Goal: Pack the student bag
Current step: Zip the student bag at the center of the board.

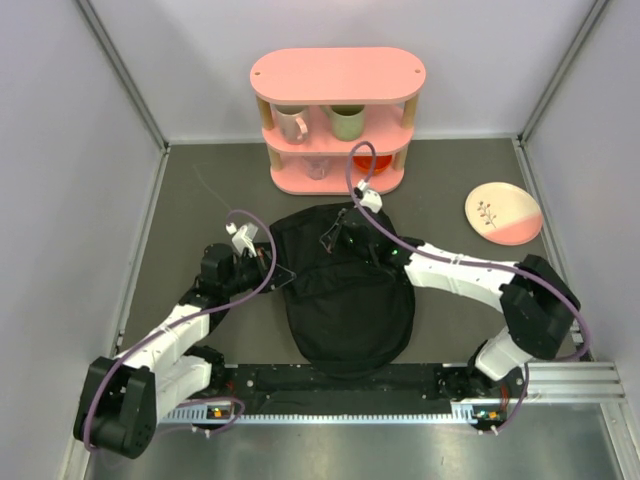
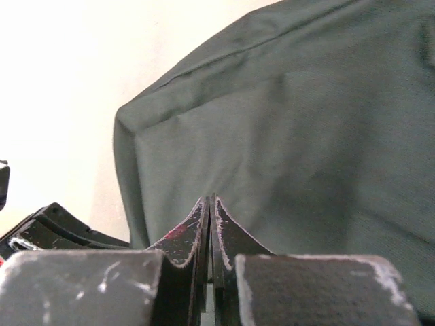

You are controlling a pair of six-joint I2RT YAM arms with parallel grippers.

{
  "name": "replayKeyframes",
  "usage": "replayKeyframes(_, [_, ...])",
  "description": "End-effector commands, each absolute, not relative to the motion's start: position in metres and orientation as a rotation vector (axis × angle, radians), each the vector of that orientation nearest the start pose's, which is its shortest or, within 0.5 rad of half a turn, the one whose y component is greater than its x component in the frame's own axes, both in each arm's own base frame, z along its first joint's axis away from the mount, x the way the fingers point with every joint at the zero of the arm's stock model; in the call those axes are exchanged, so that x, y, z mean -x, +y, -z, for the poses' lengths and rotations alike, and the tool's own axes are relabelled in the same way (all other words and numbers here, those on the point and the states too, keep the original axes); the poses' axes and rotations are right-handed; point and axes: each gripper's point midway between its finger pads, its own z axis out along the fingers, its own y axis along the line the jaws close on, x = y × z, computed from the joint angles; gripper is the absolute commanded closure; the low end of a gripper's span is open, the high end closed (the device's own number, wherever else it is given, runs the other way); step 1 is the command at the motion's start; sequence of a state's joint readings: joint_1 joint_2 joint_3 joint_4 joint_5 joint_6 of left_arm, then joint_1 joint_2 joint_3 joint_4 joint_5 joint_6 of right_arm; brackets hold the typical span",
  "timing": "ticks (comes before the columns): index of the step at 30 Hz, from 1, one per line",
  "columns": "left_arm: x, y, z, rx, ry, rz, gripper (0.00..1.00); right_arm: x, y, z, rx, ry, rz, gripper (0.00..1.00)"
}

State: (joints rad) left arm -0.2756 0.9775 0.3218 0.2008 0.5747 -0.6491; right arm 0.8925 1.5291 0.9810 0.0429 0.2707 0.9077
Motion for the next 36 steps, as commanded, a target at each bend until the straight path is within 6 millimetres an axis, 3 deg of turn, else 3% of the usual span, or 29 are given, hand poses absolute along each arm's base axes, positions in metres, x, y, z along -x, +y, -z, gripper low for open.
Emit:
replayKeyframes(1, [-0.230,-0.192,-0.121,-0.063,2.118,1.174,1.00,-0.296,0.376,-0.169,-0.053,2.172,-0.920,0.95])
replayKeyframes(2, [-0.231,-0.191,-0.122,-0.063,2.114,1.170,1.00,-0.293,0.377,-0.168,-0.047,2.177,-0.932,0.78])
replayKeyframes(5, [-0.231,-0.191,-0.123,-0.058,2.113,1.167,1.00,-0.285,0.371,-0.155,-0.055,2.227,-0.913,0.57])
replayKeyframes(8, [-0.231,-0.191,-0.122,-0.060,2.116,1.169,1.00,-0.274,0.366,-0.144,-0.055,2.258,-0.910,0.54])
replayKeyframes(14, [-0.232,-0.192,-0.123,-0.060,2.114,1.170,1.00,-0.257,0.371,-0.126,-0.022,2.319,-0.933,0.52])
replayKeyframes(20, [-0.233,-0.193,-0.123,-0.061,2.116,1.175,1.00,-0.251,0.388,-0.121,-0.006,2.324,-1.004,0.56])
replayKeyframes(26, [-0.233,-0.192,-0.123,-0.055,2.111,1.176,1.00,-0.241,0.395,-0.112,-0.019,2.378,-0.955,0.55])
replayKeyframes(31, [-0.233,-0.193,-0.126,-0.053,2.101,1.183,1.00,-0.238,0.386,-0.083,-0.039,2.467,-0.748,0.54])
replayKeyframes(36, [-0.233,-0.193,-0.126,-0.049,2.096,1.187,1.00,-0.238,0.375,-0.068,-0.051,2.480,-0.541,0.53])
